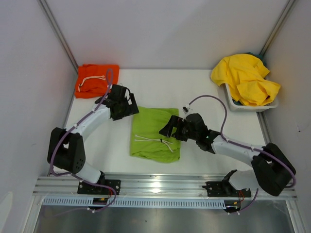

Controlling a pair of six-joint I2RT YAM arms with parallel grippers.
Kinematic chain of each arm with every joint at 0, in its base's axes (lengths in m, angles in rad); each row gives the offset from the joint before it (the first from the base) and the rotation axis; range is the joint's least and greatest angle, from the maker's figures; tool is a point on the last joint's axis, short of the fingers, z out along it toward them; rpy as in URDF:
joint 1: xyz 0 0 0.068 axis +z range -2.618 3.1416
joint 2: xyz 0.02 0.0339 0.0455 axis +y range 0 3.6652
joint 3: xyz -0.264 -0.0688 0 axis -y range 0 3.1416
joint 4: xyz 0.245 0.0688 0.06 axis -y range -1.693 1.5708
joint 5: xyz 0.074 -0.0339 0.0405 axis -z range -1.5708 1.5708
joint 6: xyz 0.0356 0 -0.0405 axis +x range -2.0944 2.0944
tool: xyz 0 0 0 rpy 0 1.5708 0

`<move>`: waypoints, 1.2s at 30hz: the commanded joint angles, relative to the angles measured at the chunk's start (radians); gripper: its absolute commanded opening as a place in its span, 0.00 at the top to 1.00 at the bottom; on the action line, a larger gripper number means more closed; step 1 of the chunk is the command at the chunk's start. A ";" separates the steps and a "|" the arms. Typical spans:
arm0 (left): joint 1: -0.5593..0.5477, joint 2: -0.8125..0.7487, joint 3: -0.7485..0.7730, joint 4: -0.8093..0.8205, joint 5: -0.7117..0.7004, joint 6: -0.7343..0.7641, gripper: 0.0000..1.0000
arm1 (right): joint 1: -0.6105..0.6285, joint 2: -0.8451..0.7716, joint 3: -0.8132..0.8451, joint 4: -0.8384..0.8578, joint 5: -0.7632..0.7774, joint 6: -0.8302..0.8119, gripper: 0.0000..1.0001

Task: Fold and stack the shorts
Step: Fold the shorts

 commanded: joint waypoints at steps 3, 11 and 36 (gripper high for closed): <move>0.007 0.045 0.084 0.054 0.023 0.020 0.02 | 0.150 -0.170 -0.047 -0.189 0.248 0.263 0.00; 0.007 0.013 0.055 0.081 0.023 0.011 0.02 | 0.466 -0.218 0.013 -0.494 0.660 0.753 0.01; 0.005 -0.406 -0.147 0.002 0.095 -0.003 0.02 | 0.656 0.260 0.042 -0.102 0.915 1.286 0.00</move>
